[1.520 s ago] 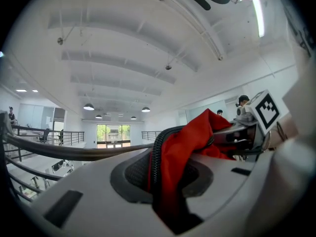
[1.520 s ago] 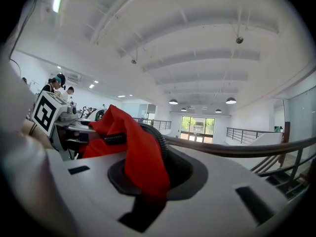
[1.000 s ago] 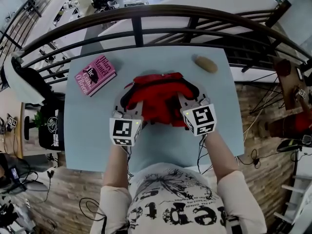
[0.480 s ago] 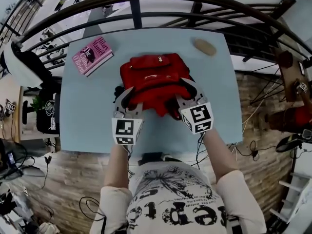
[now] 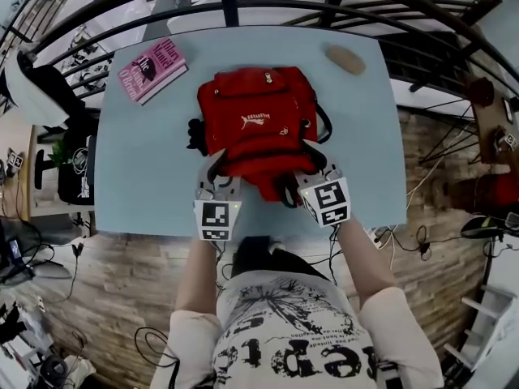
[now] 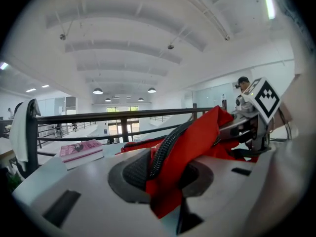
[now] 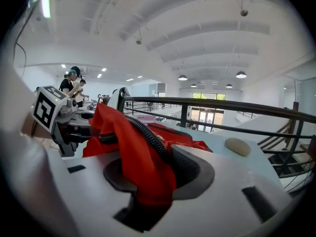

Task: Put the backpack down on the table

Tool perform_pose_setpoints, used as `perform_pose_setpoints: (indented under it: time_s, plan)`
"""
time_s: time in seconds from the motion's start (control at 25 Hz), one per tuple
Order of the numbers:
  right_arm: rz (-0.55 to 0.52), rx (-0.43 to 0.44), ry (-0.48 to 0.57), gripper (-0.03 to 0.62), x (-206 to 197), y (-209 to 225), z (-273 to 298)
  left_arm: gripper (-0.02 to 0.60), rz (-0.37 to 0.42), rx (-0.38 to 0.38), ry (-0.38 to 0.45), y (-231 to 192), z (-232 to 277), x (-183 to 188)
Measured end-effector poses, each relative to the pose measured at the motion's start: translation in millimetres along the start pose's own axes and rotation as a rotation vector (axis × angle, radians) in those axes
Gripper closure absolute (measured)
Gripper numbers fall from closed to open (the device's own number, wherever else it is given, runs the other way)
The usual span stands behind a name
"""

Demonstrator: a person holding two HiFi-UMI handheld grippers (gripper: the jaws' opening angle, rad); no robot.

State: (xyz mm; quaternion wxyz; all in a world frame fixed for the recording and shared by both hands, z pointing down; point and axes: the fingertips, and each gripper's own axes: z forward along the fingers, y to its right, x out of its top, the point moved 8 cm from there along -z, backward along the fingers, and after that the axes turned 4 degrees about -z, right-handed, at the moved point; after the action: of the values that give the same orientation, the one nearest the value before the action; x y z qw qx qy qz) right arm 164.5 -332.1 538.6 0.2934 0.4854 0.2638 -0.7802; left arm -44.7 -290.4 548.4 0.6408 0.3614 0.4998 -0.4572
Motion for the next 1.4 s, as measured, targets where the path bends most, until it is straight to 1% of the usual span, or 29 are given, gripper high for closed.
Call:
perform_pose_setpoints:
  time_s: [0.2, 0.32, 0.44, 0.56, 0.72, 0.76, 0.84, 0.92, 0.96, 1.0, 1.08, 1.16, 1.28, 1.4]
  plan:
    - [0.009, 0.010, -0.034, 0.450, -25.0, -9.7, 2.2, 0.492, -0.022, -0.002, -0.007, 2.3, -3.5, -21.1]
    - [0.035, -0.011, -0.044, 0.426, -41.1, -13.9, 1.7, 0.492, -0.061, -0.006, -0.003, 6.2, -3.9, -38.6]
    - [0.067, -0.021, -0.035, 0.411, -55.2, -20.8, 5.1, 0.488, -0.089, 0.007, 0.028, 5.8, -6.8, -53.9]
    - [0.075, -0.036, -0.013, 0.397, -65.3, -24.9, 4.9, 0.476, -0.082, 0.025, 0.080, 8.0, -10.4, -63.8]
    - [0.043, -0.040, -0.018, 0.381, -74.8, -29.4, 5.9, 0.454, -0.104, 0.017, 0.083, 7.4, -12.4, -77.4]
    - [0.032, -0.040, -0.023, 0.377, -76.2, -29.0, 6.2, 0.448, -0.097, 0.014, 0.079, 7.3, -12.0, -79.1]
    - [0.018, -0.051, -0.037, 0.362, -79.3, -27.9, 4.0, 0.441, -0.050, 0.011, 0.058, 9.3, -13.3, -80.2]
    - [0.015, -0.072, -0.051, 0.343, -81.9, -29.3, -3.1, 0.398, 0.007, 0.010, 0.033, 13.1, -20.3, -79.3]
    - [0.016, -0.080, -0.056, 0.338, -83.0, -31.3, -8.4, 0.362, 0.020, 0.007, 0.021, 15.4, -25.8, -78.7]
    - [0.017, -0.086, -0.060, 0.333, -84.4, -33.7, -14.4, 0.338, 0.022, 0.003, 0.010, 18.0, -32.3, -78.0]
    - [0.021, -0.094, -0.055, 0.330, -85.1, -37.3, -26.6, 0.322, 0.015, 0.007, -0.008, 23.1, -46.0, -77.0]
    - [0.021, -0.099, -0.054, 0.330, -86.3, -39.2, -37.6, 0.321, 0.009, 0.022, 0.001, 25.9, -57.7, -79.9]
    - [0.027, -0.103, -0.051, 0.330, -86.8, -42.7, -53.0, 0.321, -0.021, 0.042, 0.024, 31.2, -73.6, -78.3]
    - [0.031, -0.108, -0.055, 0.330, -83.5, -48.3, -70.6, 0.322, -0.041, 0.044, 0.029, 40.2, -88.5, -72.1]
